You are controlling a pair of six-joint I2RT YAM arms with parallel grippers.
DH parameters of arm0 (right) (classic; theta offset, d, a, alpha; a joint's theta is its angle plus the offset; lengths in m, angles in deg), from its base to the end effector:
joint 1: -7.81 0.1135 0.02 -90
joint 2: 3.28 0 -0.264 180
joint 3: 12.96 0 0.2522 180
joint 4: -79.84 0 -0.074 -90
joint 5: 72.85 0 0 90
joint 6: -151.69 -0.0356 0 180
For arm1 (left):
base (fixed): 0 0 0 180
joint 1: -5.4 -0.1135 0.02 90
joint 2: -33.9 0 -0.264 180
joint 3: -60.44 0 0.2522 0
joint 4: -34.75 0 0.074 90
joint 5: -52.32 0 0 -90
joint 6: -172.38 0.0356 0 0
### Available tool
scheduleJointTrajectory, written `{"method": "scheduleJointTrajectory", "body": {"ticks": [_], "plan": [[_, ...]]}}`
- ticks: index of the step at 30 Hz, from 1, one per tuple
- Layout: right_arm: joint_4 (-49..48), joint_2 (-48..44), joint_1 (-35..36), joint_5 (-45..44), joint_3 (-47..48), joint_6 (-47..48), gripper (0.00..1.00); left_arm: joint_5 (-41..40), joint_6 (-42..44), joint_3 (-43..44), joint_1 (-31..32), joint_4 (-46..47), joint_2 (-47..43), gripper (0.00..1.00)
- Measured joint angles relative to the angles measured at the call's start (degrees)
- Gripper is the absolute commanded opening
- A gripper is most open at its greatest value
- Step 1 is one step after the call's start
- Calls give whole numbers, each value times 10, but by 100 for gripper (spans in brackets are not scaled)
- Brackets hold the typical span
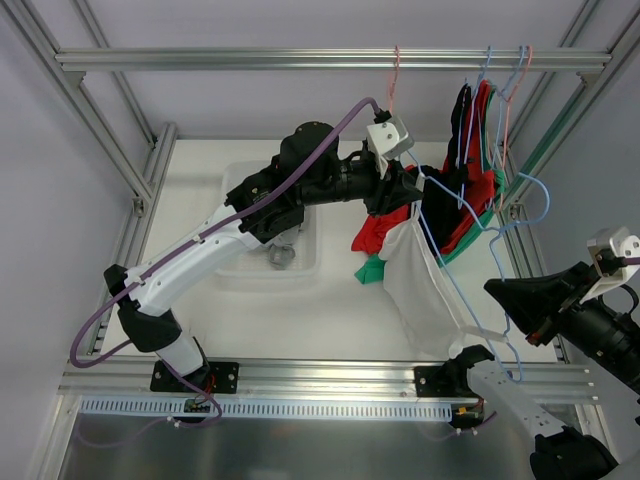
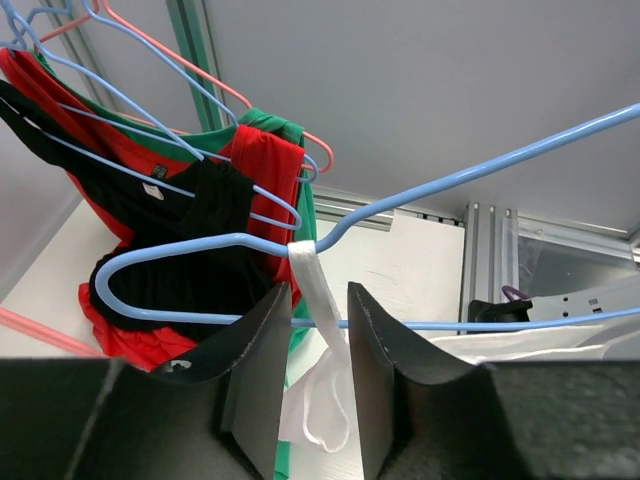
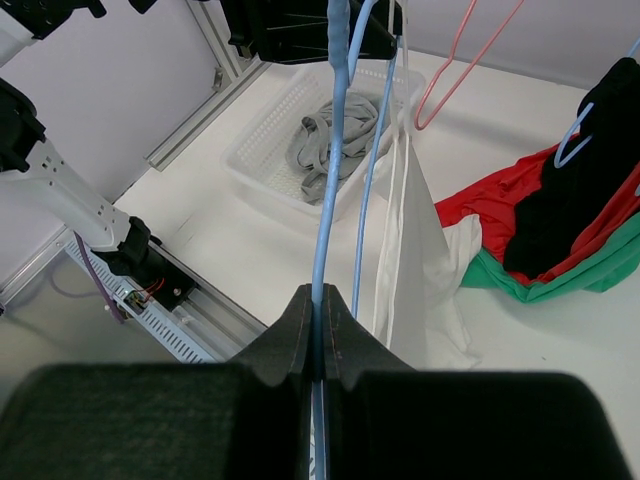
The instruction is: Remove the tank top from the hanger
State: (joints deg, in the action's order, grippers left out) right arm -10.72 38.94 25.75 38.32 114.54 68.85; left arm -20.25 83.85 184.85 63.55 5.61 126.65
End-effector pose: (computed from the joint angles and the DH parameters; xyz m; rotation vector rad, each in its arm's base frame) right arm -0.0495 -0.0025 0.5345 -0.6318 1.5322 0.4464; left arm 0.1784 -0.3073 0.5143 1.0166 1.2595 -1.0084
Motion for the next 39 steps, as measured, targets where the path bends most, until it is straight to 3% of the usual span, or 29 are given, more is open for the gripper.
{"method": "scheduleJointTrajectory", "body": {"ticks": [3, 5, 16, 26, 29, 33, 39], "plan": [[0, 0, 0, 3, 0, 0, 0, -2, 2, 0, 0, 2, 0, 15], [0, 0, 0, 6, 0, 0, 0, -2, 2, 0, 0, 2, 0, 0], [-9, -4, 0, 5, -35, 11, 0, -43, 5, -12, -1, 5, -5, 0], [-21, -129, 0, 70, -146, 58, 0, -288, -20, -37, -1, 6, -64, 0], [-35, -169, 0, 104, -147, 71, 0, -314, -26, -54, -1, 6, -93, 0], [-115, -216, 0, 125, -188, 64, 0, -272, -41, -127, -1, 14, -162, 0], [-373, -278, 0, 96, -386, -11, 0, -102, -75, -301, -1, 45, -321, 0]]}}
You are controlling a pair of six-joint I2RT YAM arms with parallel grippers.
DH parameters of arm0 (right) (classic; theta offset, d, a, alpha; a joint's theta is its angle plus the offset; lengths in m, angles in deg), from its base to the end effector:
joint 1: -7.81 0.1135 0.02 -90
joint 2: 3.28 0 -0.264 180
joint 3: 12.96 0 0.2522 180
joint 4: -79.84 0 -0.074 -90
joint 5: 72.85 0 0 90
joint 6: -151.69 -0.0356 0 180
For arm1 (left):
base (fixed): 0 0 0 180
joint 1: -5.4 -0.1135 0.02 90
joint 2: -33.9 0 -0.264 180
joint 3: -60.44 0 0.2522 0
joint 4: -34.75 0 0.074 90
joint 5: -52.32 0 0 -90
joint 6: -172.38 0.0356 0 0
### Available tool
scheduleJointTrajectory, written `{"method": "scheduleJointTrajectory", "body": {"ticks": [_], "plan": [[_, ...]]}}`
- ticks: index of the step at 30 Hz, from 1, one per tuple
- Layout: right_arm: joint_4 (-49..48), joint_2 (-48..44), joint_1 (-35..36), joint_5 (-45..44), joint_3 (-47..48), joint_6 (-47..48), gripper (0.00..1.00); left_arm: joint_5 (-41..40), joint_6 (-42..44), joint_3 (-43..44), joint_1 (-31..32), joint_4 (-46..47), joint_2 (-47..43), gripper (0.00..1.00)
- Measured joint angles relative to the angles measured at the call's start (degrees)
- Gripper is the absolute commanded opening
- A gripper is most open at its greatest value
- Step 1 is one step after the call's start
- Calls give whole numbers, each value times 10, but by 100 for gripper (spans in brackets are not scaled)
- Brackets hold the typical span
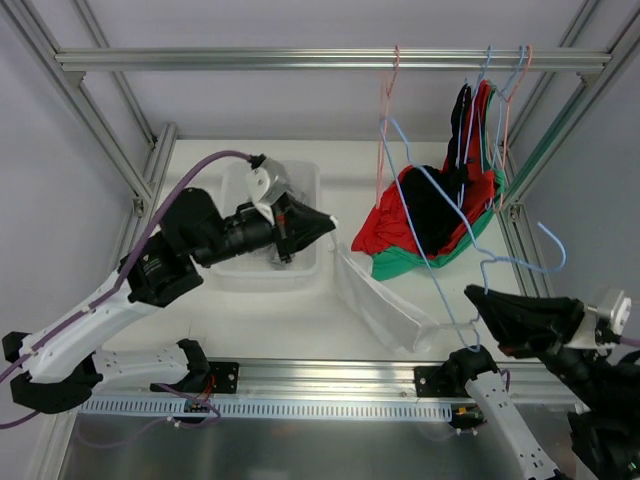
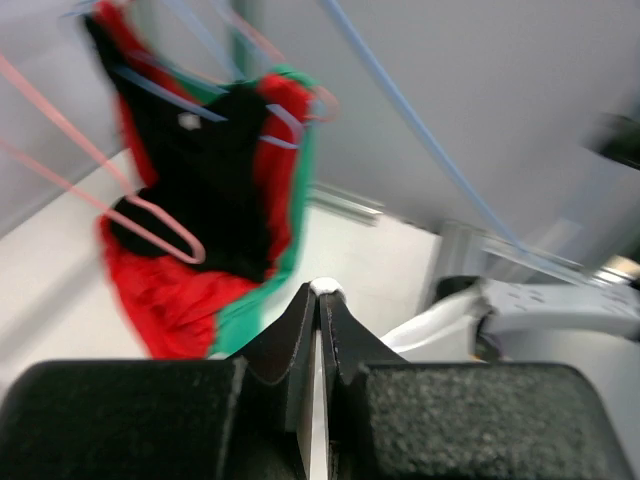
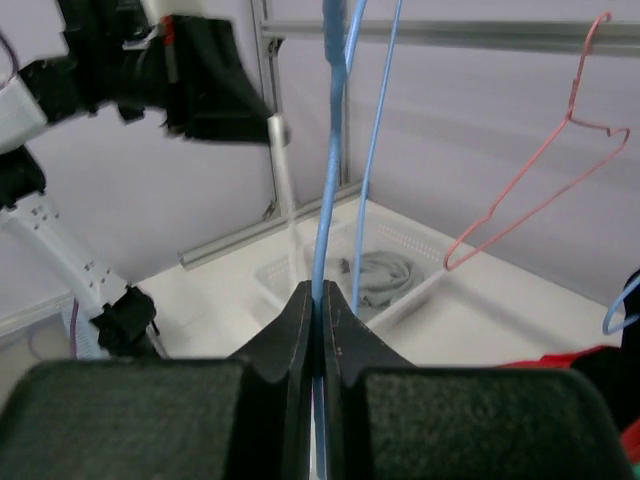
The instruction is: Remove the tank top from the hanger
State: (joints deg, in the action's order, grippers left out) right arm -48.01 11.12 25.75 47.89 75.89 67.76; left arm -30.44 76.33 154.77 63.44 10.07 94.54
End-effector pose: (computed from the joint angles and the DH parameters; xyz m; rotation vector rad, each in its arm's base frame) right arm -0.0735 -0.0047 0.4618 -0.7064 1.0358 0.4960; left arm 0.1065 -0.1792 0.5006 0.7519 1.2902 -1.0052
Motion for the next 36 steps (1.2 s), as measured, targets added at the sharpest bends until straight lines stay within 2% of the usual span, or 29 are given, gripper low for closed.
{"method": "scheduleJointTrajectory", "body": {"ticks": [2, 5, 8, 10, 12, 15, 17, 19, 22, 24, 25, 26, 27, 31, 36], "plan": [[-137, -3, 0, -12, -78, -47, 0, 57, -12, -47, 0, 20, -43, 0], [-409, 25, -1, -33, -196, -137, 0, 145, -38, -106, 0, 57, -79, 0], [-623, 111, -2, -67, -235, -201, 0, 198, -64, -160, 5, 100, -61, 0], [-721, 167, -2, -101, -236, -216, 0, 211, -79, -199, 5, 116, -36, 0], [-746, 198, -2, -127, -230, -210, 0, 209, -93, -245, 9, 125, 5, 0], [-695, 191, -2, -152, -214, -171, 0, 180, -110, -305, 9, 110, 46, 0], [-627, 151, -2, -170, -210, -139, 0, 161, -115, -326, 9, 104, 49, 0], [-529, 99, -2, -190, -203, -108, 0, 147, -116, -328, 9, 105, 47, 0], [-350, 59, -3, -206, -133, -76, 0, 140, -116, -325, 9, 113, 43, 4], [-263, 56, -3, -210, -87, -60, 0, 134, -115, -319, 9, 115, 43, 25], [-237, 56, -3, -211, -78, -55, 0, 131, -114, -315, 9, 114, 43, 39], [-206, 57, -3, -212, -73, -51, 0, 128, -115, -307, 9, 113, 44, 65], [-175, 61, -3, -212, -70, -49, 0, 124, -112, -301, 9, 110, 45, 98], [-67, 151, -3, -216, -32, -49, 0, 100, -115, -255, 9, 74, 46, 99], [-24, 297, -3, -240, 2, -52, 0, 26, -99, -205, 12, 5, 21, 99]]}}
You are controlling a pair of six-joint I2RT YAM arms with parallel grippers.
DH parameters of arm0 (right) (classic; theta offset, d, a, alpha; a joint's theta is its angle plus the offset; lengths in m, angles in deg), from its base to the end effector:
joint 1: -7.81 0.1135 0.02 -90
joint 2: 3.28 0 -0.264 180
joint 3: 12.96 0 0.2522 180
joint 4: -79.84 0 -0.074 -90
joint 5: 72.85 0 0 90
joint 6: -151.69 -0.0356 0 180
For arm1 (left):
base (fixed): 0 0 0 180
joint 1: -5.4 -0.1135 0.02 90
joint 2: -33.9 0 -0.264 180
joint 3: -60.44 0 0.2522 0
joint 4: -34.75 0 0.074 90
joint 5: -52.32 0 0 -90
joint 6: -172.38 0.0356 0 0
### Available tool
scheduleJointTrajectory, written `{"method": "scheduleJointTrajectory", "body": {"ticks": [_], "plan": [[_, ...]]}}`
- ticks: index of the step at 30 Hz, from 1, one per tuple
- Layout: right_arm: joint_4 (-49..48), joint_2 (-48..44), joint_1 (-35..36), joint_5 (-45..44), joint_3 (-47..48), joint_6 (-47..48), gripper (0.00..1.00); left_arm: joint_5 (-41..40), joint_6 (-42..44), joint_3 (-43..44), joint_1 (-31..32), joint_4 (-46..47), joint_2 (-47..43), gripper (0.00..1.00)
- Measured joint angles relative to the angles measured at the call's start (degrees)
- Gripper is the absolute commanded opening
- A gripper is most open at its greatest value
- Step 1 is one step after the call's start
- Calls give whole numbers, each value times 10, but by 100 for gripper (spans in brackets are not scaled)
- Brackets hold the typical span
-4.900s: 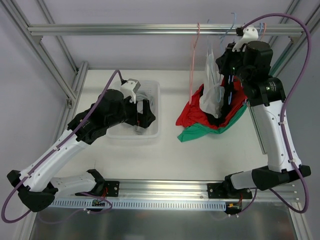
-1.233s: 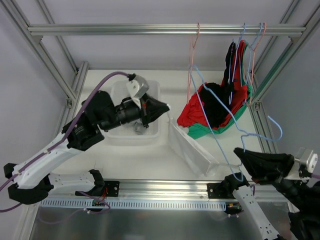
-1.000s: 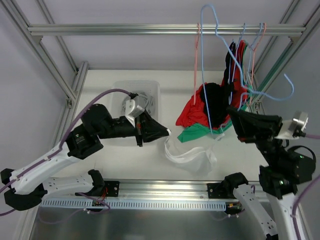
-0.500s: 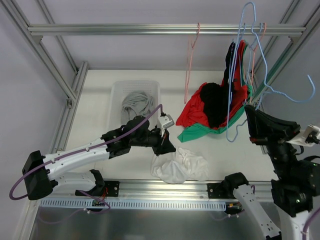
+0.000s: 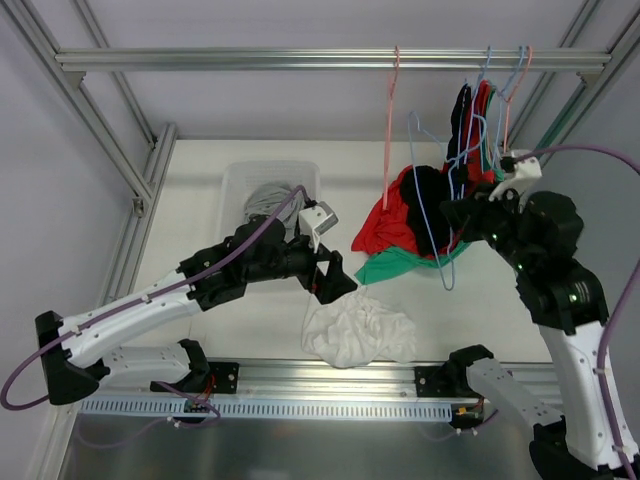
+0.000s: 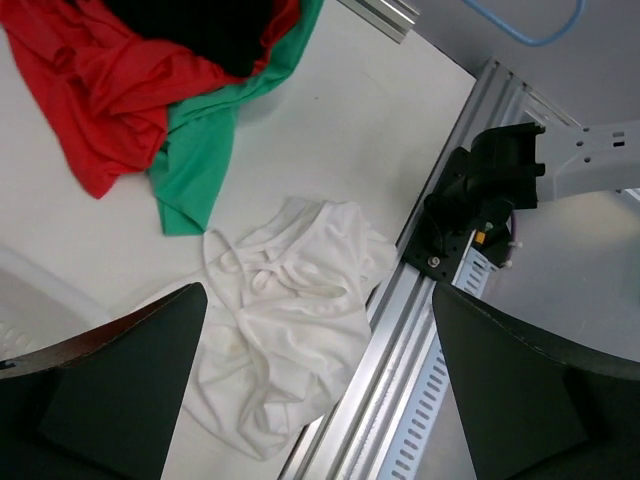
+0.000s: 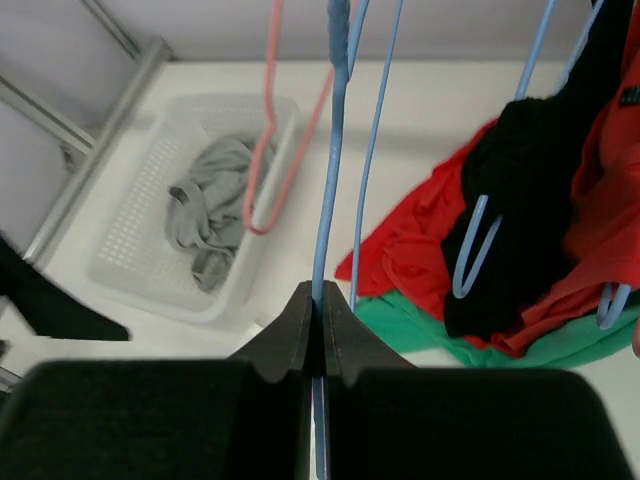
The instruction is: Remove the tank top from the hanger
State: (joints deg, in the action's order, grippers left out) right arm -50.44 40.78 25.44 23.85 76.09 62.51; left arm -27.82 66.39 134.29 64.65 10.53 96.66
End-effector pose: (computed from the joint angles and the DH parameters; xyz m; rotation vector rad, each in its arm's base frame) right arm 0.1109 0.0396 0.4664 -0.3544 1.6243 0.3195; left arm 0.1241 -0.2204 0.3720 0.8343 1.7455 -1.0668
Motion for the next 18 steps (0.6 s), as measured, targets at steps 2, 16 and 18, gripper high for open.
{"method": "scheduleJointTrajectory", "body": {"ticks": [2, 16, 18], "plan": [[23, 51, 3, -22, 20, 2, 0, -22, 5, 2, 0, -24, -21, 99], [71, 373, 49, -113, 388, 63, 0, -75, 14, -3, 0, -83, -55, 99], [75, 406, 48, -117, 409, 68, 0, -73, 14, -5, 0, -85, -53, 99]]}}
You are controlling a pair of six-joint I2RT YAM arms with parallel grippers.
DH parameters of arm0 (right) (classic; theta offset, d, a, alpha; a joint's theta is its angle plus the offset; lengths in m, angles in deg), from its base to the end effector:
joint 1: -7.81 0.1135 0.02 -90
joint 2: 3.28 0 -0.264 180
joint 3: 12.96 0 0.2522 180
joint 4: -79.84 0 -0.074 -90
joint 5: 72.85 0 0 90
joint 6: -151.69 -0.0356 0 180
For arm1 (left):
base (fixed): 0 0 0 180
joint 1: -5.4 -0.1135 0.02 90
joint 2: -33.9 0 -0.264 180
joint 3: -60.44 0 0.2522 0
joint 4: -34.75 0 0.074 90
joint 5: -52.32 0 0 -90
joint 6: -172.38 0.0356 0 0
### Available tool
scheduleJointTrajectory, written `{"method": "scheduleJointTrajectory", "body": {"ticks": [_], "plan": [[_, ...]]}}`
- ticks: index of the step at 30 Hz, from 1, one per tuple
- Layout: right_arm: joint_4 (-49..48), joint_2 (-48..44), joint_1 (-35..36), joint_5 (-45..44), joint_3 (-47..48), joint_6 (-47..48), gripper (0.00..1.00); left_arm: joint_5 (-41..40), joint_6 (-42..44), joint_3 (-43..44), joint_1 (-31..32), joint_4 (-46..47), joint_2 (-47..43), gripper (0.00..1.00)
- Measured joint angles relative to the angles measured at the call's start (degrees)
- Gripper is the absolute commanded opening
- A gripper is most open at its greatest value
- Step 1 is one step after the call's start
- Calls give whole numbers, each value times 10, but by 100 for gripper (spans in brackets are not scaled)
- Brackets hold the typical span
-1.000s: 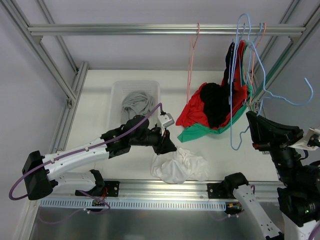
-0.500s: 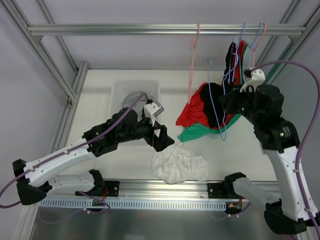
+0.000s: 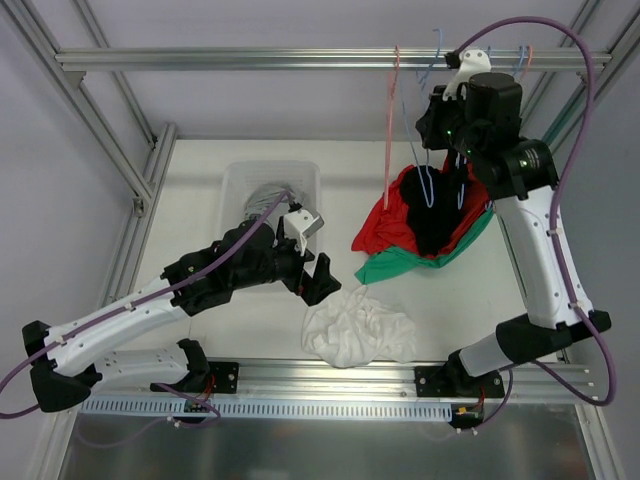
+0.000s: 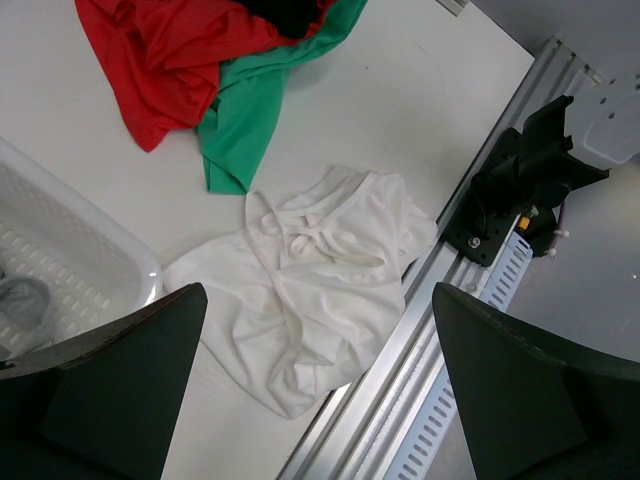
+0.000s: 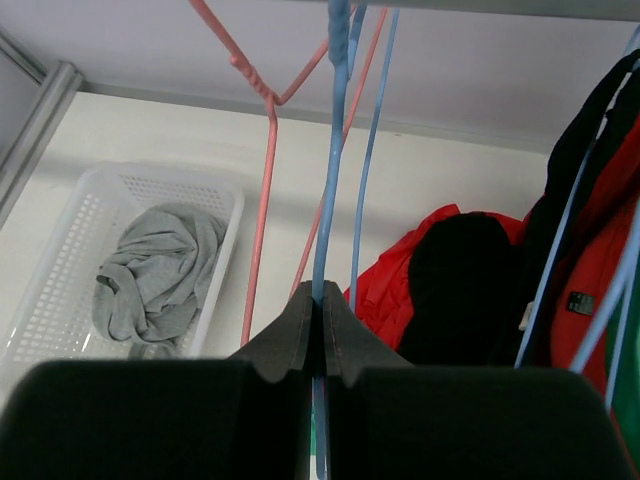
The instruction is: Remove the tank top from the hanger
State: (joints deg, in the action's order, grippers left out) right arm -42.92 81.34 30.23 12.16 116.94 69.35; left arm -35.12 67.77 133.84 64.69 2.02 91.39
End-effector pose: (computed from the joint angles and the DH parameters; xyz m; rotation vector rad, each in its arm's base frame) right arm 0.2598 0.1038 0.5329 -0.4010 1.7343 0.1083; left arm 0.1138 -0.1947 0.3736 0.7795 1.8107 -0.9148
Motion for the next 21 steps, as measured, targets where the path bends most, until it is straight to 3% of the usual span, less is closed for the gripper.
{"method": "scheduleJointTrajectory", "body": {"ticks": [12, 14, 16, 17, 19, 21], "plan": [[5, 69, -9, 9, 0, 3, 0, 17, -11, -1, 17, -3, 34, 99], [-9, 51, -9, 13, -30, -1, 38, 17, -11, -1, 21, -1, 49, 99], [-12, 25, -9, 14, -65, -7, 71, 18, -11, 0, 27, 0, 72, 99], [-10, 14, -9, 16, -77, -9, 82, 19, -11, 3, 29, 0, 87, 99], [-11, -12, -9, 19, -103, -10, 98, 23, -11, 10, 32, 2, 122, 99], [-12, -45, -9, 25, -126, -9, 99, 29, -11, 20, 36, 4, 169, 99]]}}
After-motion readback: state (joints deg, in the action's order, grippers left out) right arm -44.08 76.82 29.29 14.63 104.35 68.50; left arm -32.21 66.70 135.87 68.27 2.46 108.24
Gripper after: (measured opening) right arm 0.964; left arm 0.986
